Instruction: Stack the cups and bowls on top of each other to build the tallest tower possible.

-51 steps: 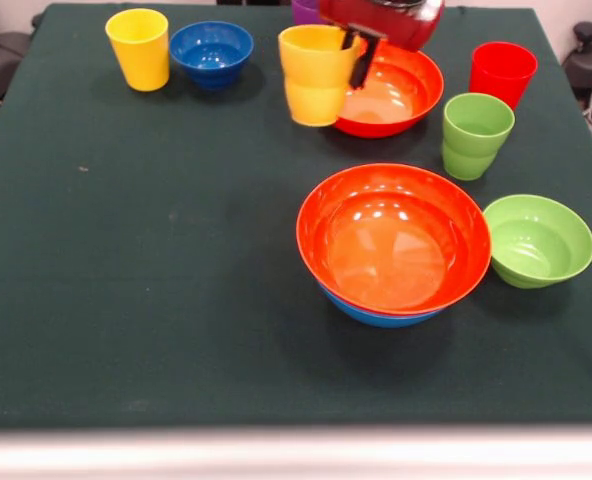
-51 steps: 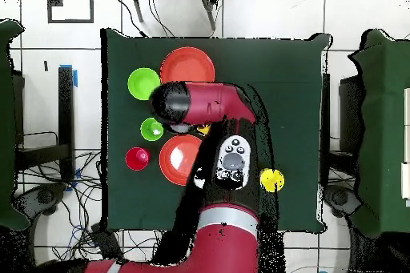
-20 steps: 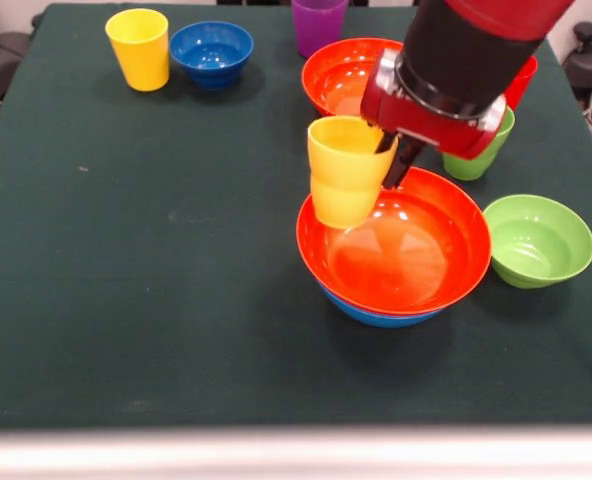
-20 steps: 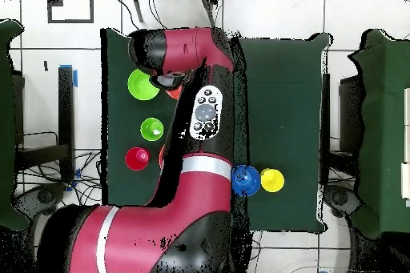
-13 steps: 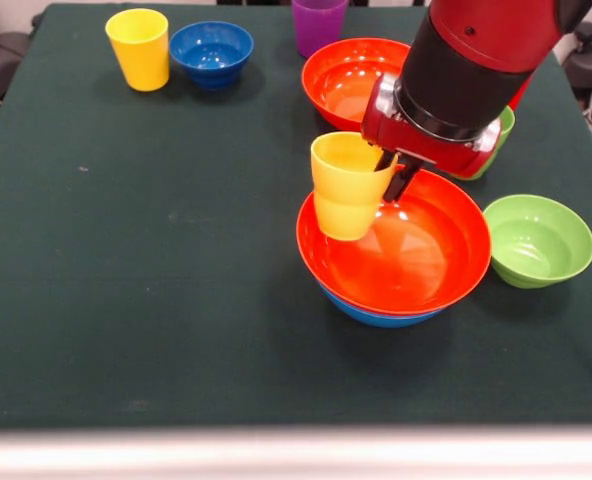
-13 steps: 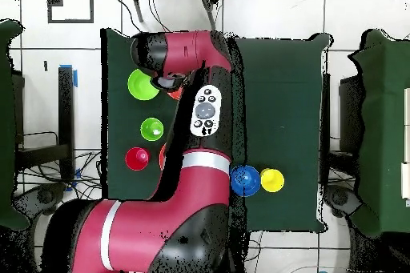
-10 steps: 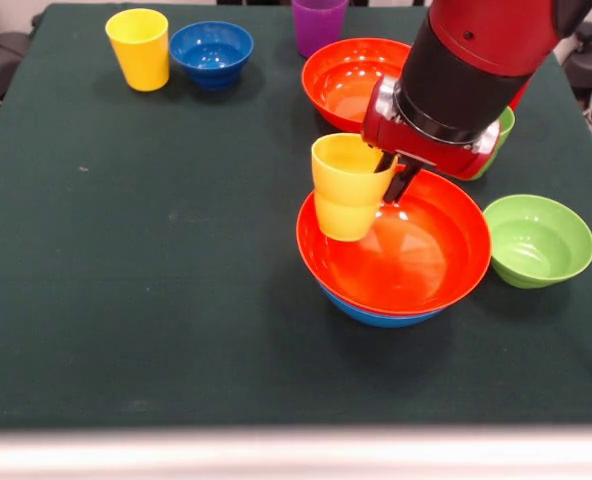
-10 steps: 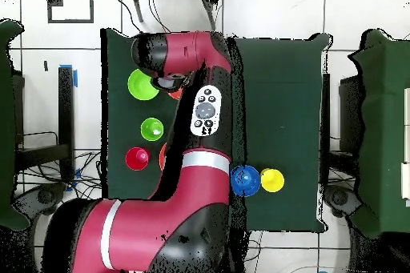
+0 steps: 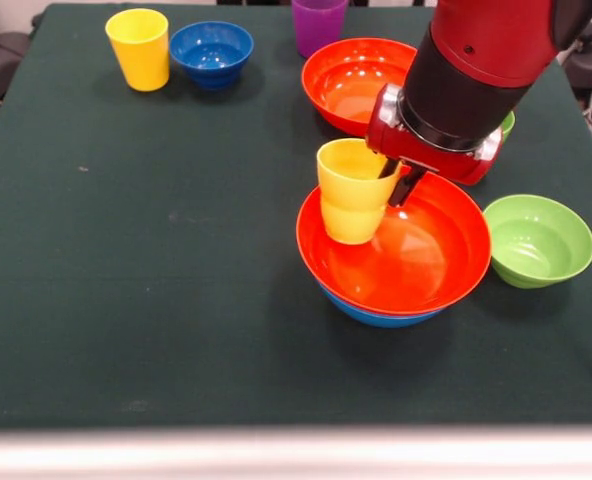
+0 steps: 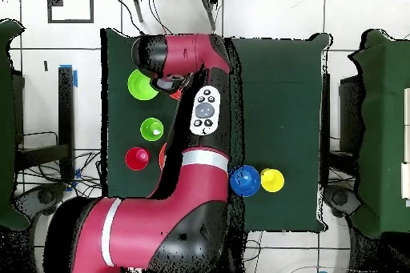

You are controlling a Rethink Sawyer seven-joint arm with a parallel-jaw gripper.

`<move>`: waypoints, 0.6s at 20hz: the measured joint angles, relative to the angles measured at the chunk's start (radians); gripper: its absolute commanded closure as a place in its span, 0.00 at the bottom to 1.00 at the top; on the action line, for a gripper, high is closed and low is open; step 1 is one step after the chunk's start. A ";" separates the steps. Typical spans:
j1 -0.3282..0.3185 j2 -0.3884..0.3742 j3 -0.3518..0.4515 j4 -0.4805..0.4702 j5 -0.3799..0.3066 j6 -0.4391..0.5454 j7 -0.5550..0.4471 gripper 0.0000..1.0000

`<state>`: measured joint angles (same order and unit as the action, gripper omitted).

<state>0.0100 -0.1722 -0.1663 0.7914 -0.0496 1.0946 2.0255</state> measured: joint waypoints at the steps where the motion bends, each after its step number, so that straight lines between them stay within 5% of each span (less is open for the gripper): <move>1: 0.001 0.002 0.000 0.000 0.003 0.000 0.000 1.00; 12: 0.009 0.013 0.000 -0.006 0.024 0.000 0.000 1.00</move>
<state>0.0187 -0.1589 -0.1668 0.7851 -0.0254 1.0948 2.0255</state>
